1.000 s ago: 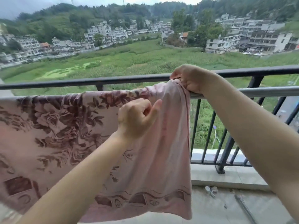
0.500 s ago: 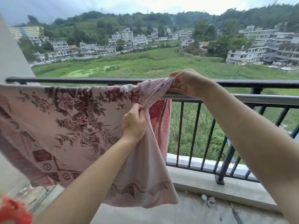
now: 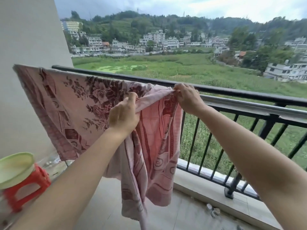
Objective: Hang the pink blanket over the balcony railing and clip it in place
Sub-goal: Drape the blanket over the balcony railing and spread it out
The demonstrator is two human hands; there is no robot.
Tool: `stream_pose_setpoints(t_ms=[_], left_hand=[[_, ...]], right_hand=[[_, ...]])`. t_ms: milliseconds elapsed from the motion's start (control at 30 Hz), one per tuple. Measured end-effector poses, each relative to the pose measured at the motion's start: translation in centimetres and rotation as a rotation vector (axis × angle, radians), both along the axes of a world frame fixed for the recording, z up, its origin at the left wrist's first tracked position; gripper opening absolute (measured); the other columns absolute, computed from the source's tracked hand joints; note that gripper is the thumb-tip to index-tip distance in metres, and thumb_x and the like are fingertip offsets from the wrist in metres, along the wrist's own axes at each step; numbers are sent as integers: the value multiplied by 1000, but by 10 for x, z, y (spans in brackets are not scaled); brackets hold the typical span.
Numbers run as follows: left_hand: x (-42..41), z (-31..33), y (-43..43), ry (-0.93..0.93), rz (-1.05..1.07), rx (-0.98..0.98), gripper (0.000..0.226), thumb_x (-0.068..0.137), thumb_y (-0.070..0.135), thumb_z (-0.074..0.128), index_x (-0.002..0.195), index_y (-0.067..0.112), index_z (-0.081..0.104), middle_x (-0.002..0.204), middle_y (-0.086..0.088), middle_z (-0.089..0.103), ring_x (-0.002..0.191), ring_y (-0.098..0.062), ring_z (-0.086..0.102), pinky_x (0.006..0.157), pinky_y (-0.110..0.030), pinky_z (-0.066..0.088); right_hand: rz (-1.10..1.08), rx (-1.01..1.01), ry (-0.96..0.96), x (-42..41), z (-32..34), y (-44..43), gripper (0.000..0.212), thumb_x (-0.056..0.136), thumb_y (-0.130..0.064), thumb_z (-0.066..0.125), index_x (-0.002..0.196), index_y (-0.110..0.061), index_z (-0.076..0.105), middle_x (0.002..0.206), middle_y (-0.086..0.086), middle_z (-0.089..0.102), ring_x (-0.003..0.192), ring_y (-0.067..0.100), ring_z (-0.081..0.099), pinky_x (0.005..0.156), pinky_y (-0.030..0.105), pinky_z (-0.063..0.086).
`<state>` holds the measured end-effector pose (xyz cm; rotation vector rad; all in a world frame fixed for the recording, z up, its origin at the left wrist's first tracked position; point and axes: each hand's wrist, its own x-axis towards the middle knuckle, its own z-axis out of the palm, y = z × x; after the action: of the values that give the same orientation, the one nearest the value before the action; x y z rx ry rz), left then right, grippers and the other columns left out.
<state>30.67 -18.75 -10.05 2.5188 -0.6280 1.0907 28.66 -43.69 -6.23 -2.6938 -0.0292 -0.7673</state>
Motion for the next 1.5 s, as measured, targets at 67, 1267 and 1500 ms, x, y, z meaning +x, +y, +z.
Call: stream_pose_setpoints(t_ms=[67,1267,1500], left_hand=[[-9,4,2,-64,-30,-35,34,85,22,69,113,18,51,90,-4,68,66,-28,66,51,-28,37],[-99,53,-200,273,-232,-537,25,74,24,80,83,35,59,65,12,61,52,1,52,50,-14,43],[-111,-57,-214,668,39,152,16,85,34,50,74,26,42,77,8,52,75,-22,56,62,-31,40]], right_hand=[[85,94,2,-2,2,-1,19,104,-22,40,110,-12,55,108,8,62,99,25,58,92,49,51],[275,-411,416,-29,40,-195,55,82,-65,63,109,-17,64,99,2,68,88,21,65,82,40,58],[223,-144,605,-22,19,-211,40,93,-52,55,111,-17,62,103,6,71,81,17,71,71,34,60]])
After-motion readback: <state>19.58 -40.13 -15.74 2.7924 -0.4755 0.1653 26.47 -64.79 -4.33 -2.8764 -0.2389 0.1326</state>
